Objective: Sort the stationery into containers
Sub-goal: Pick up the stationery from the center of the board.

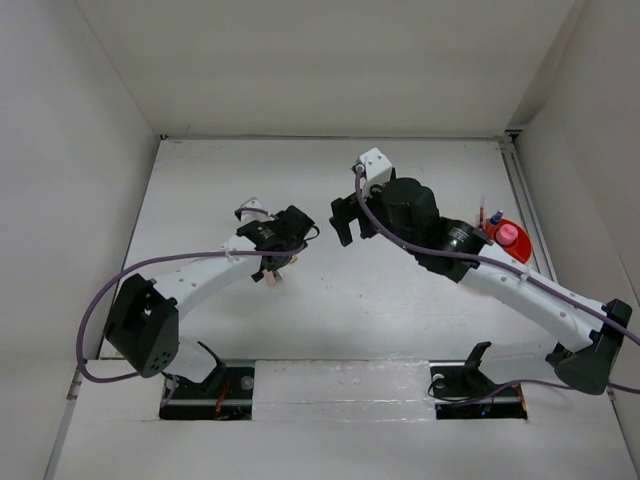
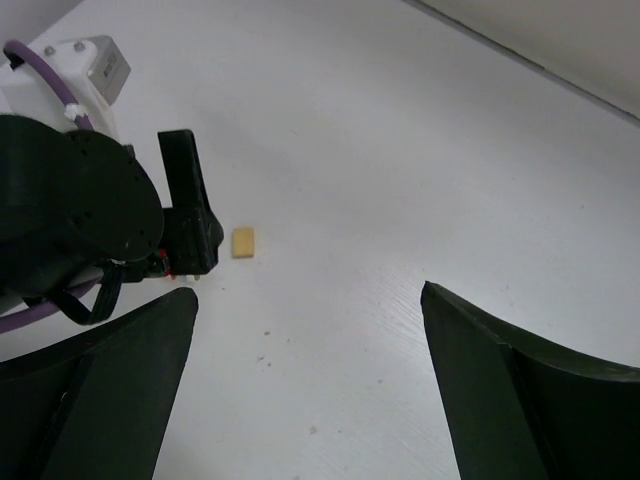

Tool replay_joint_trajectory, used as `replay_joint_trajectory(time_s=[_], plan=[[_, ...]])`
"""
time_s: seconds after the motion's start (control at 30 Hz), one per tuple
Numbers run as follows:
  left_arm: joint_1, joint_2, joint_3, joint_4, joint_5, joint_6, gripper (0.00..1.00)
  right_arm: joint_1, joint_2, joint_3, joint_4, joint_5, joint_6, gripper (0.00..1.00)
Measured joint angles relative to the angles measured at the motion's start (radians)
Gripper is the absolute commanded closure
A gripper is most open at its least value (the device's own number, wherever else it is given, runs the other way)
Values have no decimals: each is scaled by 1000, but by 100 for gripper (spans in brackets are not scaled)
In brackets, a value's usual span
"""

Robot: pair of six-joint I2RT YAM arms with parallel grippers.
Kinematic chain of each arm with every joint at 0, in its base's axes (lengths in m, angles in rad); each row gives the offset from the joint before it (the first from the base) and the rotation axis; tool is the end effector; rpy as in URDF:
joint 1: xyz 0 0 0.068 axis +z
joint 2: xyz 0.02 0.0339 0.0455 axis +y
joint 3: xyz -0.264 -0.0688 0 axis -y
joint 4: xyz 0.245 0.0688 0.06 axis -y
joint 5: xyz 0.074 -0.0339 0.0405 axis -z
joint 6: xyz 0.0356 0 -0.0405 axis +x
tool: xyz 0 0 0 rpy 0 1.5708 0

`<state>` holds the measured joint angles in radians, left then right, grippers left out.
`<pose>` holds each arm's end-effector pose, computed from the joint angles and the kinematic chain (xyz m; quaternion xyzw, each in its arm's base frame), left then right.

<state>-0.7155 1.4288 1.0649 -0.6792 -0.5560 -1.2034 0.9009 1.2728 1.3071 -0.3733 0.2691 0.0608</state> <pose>0.2278 -0.1731 0.2537 -0.2937 0.8836 -0.0533 0.3609 0.1859 0.2194 0.3982 -0.2591 0.7702 0.1677 0.5582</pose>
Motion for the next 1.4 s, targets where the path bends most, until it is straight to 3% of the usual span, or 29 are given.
replay_joint_trajectory(time_s=[0.27, 0.43, 0.83, 1.4], plan=[[18, 0, -124, 20, 16, -5, 5, 0, -28, -91, 53, 0, 37, 0], [88, 5, -179, 81, 47, 23, 7, 0, -35, -94, 73, 0, 46, 0], [119, 139, -178, 173, 75, 77, 15, 0, -37, -114, 98, -29, 49, 0], [134, 145, -172, 193, 78, 87, 25, 0, -54, -140, 114, -64, 50, 0]])
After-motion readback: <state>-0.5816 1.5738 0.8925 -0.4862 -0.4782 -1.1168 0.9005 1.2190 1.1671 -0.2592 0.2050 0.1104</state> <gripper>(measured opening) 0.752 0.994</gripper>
